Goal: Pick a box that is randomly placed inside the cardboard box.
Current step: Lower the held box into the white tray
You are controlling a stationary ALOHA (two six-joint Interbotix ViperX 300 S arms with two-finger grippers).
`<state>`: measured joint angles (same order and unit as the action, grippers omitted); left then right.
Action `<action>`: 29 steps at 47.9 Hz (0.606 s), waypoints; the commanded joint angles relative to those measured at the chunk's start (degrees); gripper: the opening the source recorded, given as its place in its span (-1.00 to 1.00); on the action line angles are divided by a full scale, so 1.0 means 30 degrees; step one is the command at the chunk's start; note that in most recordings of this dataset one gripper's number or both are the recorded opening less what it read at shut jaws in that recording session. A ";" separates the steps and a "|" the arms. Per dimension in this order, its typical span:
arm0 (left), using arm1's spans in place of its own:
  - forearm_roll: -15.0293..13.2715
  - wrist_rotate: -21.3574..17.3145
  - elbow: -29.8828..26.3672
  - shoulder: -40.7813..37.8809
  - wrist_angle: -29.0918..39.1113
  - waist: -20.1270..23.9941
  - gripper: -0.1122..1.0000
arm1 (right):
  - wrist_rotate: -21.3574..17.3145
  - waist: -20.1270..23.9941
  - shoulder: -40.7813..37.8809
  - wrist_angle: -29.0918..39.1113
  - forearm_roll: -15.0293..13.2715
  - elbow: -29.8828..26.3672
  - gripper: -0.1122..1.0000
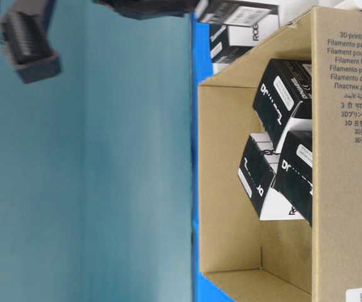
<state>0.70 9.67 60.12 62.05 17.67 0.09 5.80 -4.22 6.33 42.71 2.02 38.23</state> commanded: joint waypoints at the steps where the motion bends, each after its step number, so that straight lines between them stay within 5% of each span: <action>1: 0.0059 -0.0029 -0.0234 -0.0205 -0.0205 -0.0029 -0.92 | 0.0000 0.0059 -0.0381 -0.0820 0.0029 0.0176 0.57; 29: 0.0059 -0.0029 -0.0176 -0.0439 -0.0176 -0.0029 -0.92 | 0.0059 0.0059 -0.2197 -0.2900 -0.0029 0.0615 0.57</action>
<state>0.70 9.76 60.21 61.44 17.58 0.09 5.89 -4.22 0.53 34.80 1.93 39.99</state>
